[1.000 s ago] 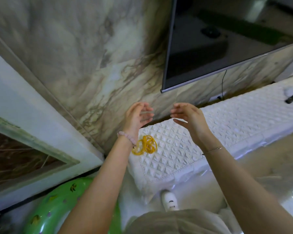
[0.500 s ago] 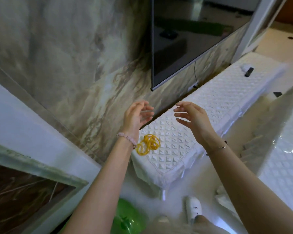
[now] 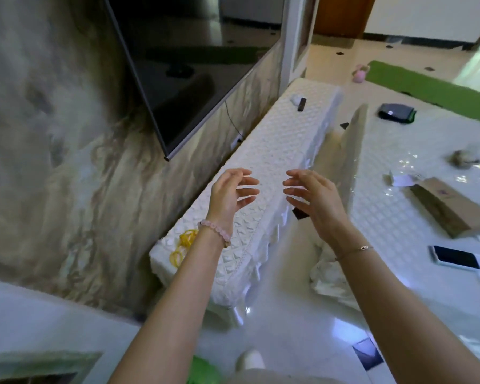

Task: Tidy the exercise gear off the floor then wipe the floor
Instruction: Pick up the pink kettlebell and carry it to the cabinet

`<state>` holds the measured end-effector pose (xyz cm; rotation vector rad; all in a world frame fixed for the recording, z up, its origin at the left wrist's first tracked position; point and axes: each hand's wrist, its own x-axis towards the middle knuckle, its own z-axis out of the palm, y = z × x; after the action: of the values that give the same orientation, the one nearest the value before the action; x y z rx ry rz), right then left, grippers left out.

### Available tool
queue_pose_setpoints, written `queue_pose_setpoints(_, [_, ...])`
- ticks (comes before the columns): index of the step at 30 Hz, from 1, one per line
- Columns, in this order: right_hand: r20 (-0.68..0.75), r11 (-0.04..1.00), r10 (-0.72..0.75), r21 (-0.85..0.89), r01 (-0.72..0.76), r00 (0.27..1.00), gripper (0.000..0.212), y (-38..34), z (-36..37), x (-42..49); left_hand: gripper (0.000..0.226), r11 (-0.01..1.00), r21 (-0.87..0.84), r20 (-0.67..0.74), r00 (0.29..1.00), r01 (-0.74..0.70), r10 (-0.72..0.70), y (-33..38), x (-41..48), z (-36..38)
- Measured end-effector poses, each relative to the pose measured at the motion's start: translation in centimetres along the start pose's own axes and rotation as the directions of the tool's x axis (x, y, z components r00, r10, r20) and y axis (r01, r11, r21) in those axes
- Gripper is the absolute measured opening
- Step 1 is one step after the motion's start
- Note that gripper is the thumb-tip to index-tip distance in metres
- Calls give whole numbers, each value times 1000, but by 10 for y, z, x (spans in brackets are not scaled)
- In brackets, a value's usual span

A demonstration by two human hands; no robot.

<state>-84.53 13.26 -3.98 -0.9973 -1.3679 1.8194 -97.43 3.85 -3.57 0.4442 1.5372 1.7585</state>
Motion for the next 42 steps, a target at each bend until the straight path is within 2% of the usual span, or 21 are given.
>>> queue_pose_setpoints(6, [-166, 996, -37, 71, 49, 985, 17, -10, -76, -43, 21, 998, 52, 150, 988, 35, -42, -20, -38, 63])
queue_pose_setpoints(11, [-240, 991, -59, 100, 85, 969, 15, -17, -128, -87, 18, 996, 77, 236, 970, 33, -51, -33, -77, 111])
queue_pose_setpoints(19, [-406, 984, -80, 111, 136, 910, 20, -12, -228, -176, 21, 993, 103, 410, 907, 55, -92, -64, -158, 198])
queue_pose_setpoints(32, [-716, 963, -81, 123, 239, 693, 22, -26, -358, -273, 15, 978, 188, 679, 707, 94, -198, -112, -230, 336])
queue_pose_setpoints(42, [-861, 958, -70, 84, 276, 504, 23, -36, -438, -268, 19, 963, 242, 787, 556, 121, -268, -143, -222, 441])
